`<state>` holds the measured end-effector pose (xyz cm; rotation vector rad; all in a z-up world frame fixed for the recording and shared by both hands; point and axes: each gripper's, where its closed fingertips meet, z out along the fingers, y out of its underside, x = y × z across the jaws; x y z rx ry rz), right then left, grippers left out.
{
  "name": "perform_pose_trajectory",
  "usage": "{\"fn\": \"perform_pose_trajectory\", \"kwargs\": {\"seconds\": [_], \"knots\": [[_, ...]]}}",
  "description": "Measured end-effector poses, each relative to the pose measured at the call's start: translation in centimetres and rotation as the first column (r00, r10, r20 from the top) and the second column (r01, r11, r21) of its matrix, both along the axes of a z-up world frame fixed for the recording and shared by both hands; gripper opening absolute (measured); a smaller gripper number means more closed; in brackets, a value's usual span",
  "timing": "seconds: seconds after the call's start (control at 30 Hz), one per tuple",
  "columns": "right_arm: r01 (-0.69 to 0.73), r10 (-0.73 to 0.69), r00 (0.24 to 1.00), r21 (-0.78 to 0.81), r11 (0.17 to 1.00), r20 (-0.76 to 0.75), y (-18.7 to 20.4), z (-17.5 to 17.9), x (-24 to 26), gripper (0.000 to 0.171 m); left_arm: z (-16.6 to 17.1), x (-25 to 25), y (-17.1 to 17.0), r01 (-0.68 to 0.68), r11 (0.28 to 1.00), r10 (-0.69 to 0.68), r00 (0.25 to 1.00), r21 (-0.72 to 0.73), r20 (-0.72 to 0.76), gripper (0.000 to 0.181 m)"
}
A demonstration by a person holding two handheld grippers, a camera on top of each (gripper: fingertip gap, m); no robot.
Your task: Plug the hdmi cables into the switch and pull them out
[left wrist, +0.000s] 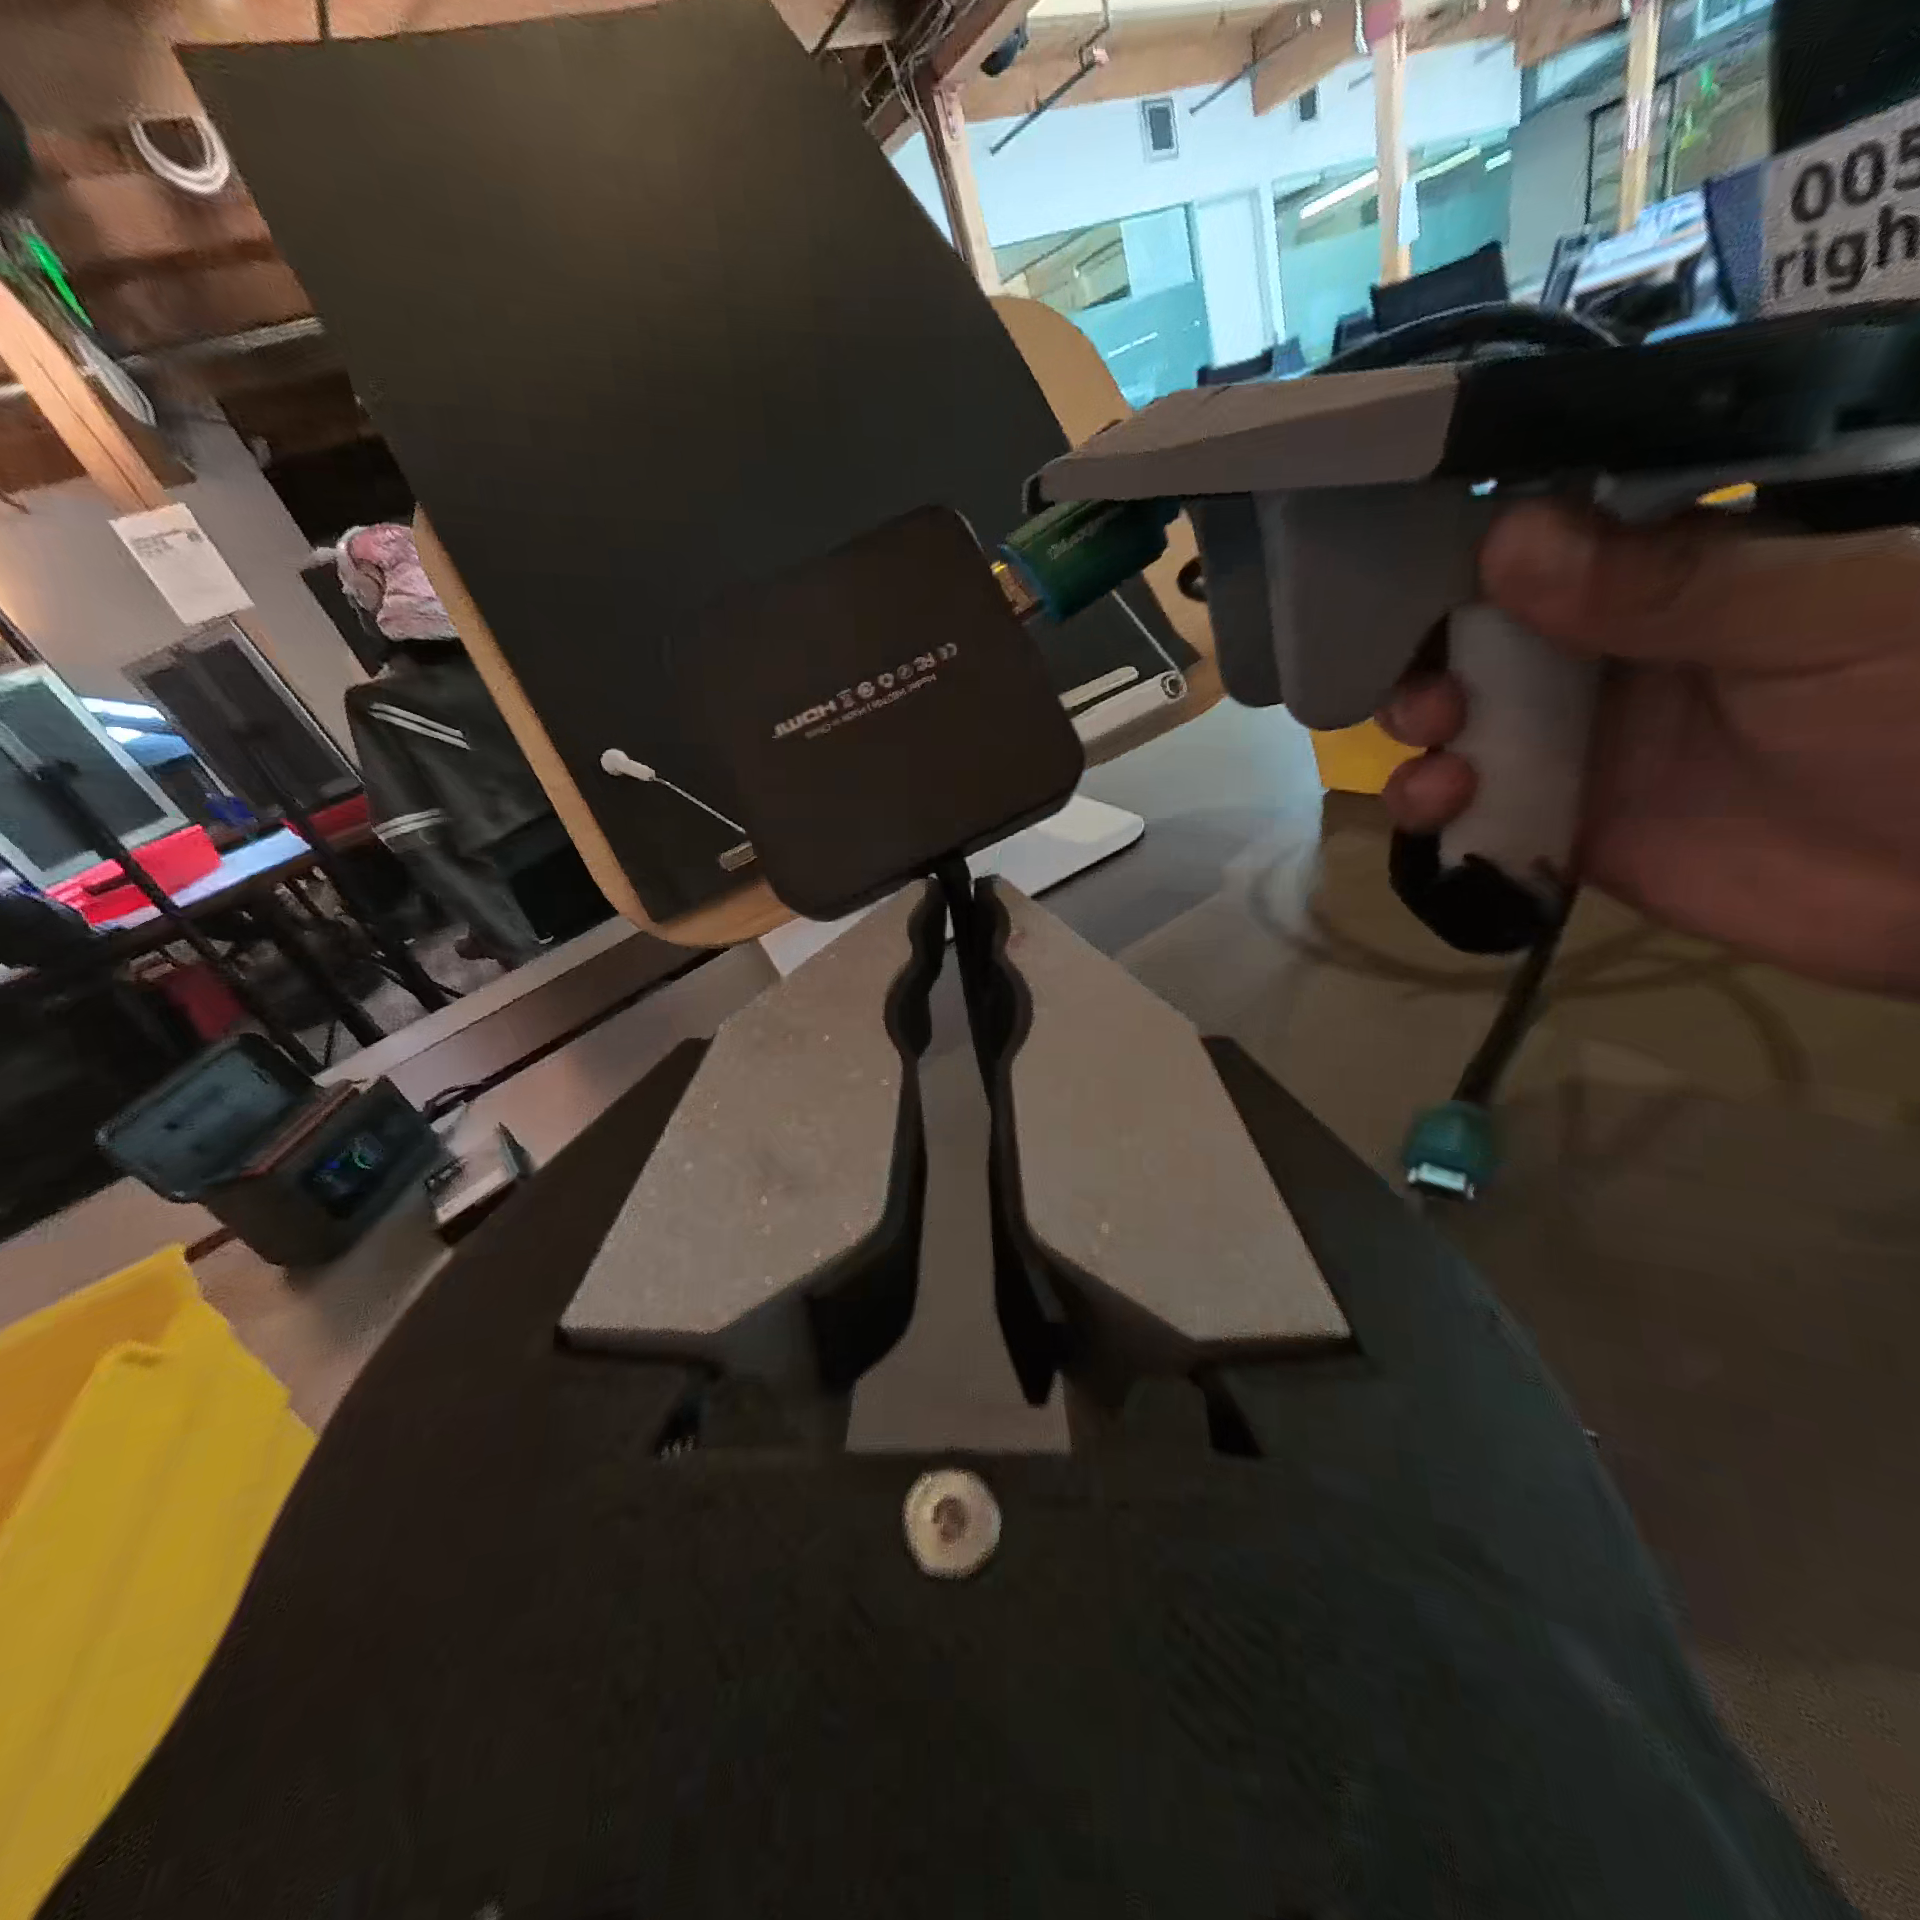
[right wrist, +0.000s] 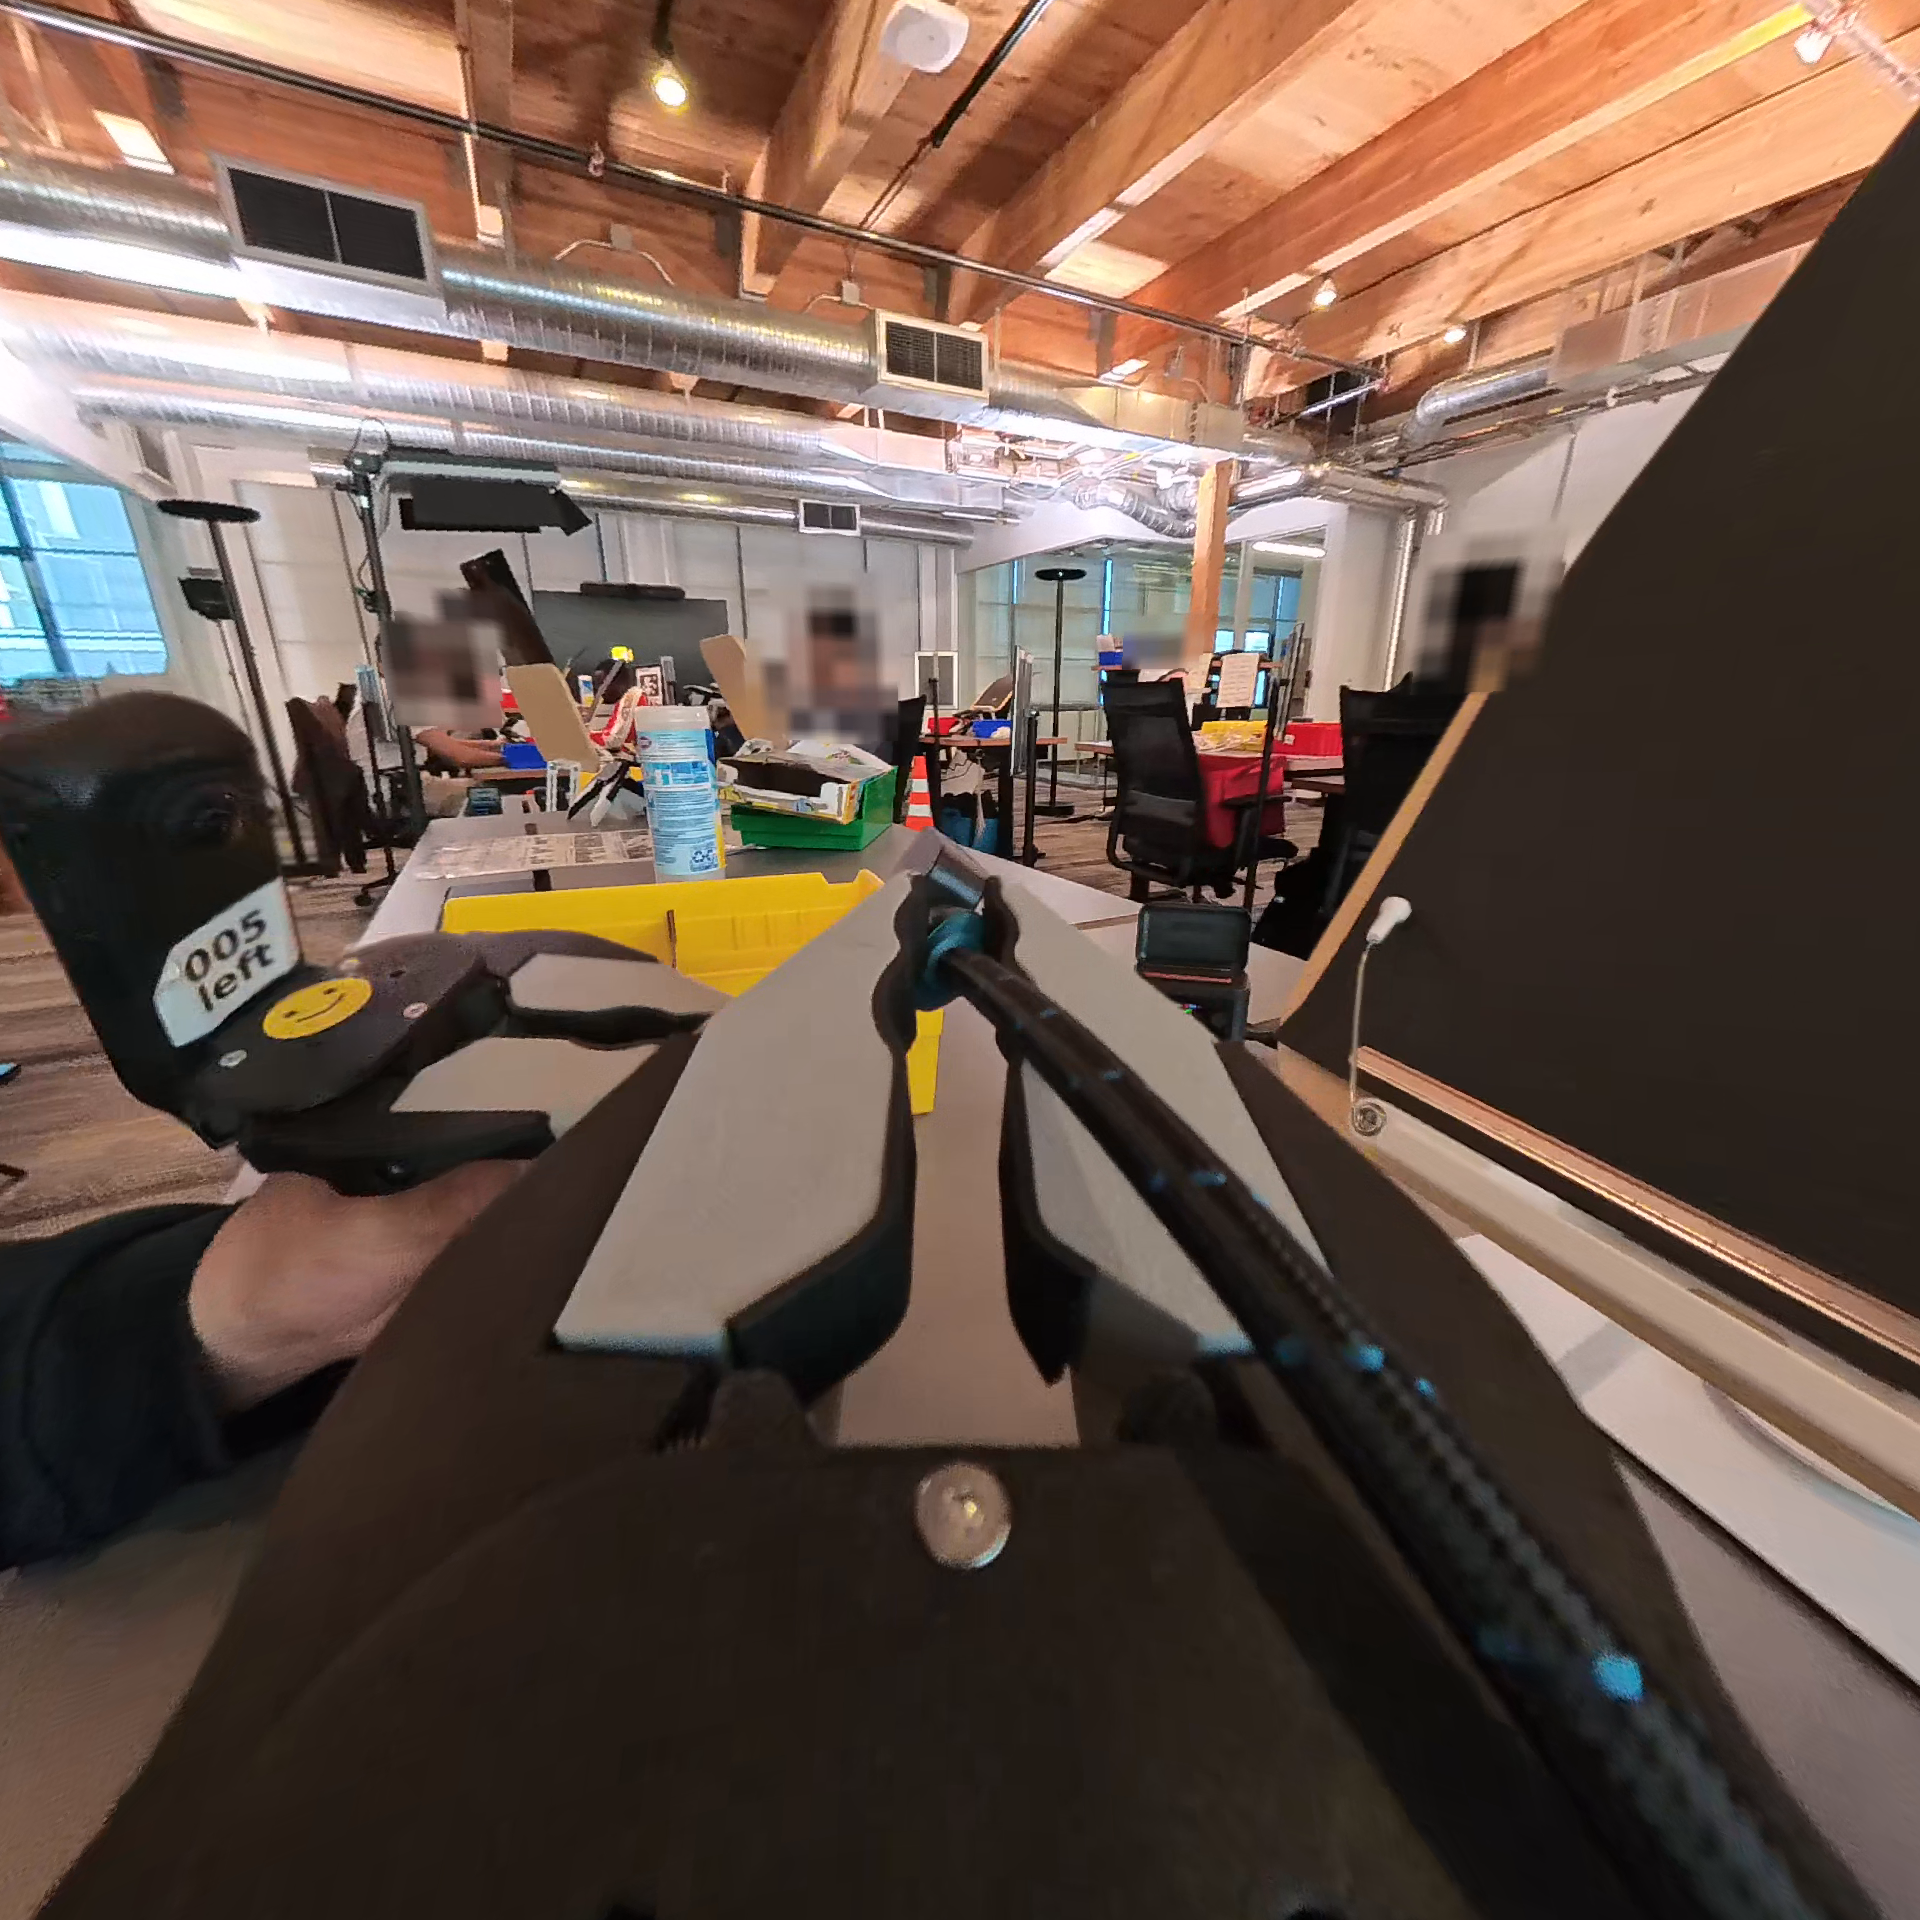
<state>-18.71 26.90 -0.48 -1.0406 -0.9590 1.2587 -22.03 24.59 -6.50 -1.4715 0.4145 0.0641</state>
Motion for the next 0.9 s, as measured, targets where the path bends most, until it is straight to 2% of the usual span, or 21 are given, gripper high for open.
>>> {"fn": "perform_pose_trajectory", "kwargs": {"seconds": [0.1,0.43,0.53,0.7,0.9], "knots": [[-0.006,0.006,0.999,0.001,1.000,-0.031,0.1,0.0,0.1,0.007,0.3,-0.1,-0.1,-0.017,1.000,0.017,0.998,-0.004,-0.067,0.002],[-0.014,0.016,0.987,0.011,1.000,-0.159,-0.4,2.1,1.9,0.008,2.0,2.4,-0.4,0.113,0.993,-0.111,0.992,-0.045,0.059,0.002],[-0.099,0.095,0.986,-0.022,0.995,-0.138,-0.3,1.9,2.0,0.008,1.8,2.7,-0.5,0.137,0.989,-0.137,0.990,-0.047,0.018,0.003],[-0.117,0.119,0.990,0.039,0.992,-0.070,-0.8,1.6,2.0,0.007,1.6,2.4,-0.9,0.173,0.982,-0.179,0.981,-0.078,-0.077,0.003],[-0.168,0.162,0.971,-0.020,0.986,-0.177,-0.8,2.4,2.3,0.008,2.4,2.4,-1.2,0.206,0.975,-0.211,0.976,-0.085,-0.048,0.004]]}}
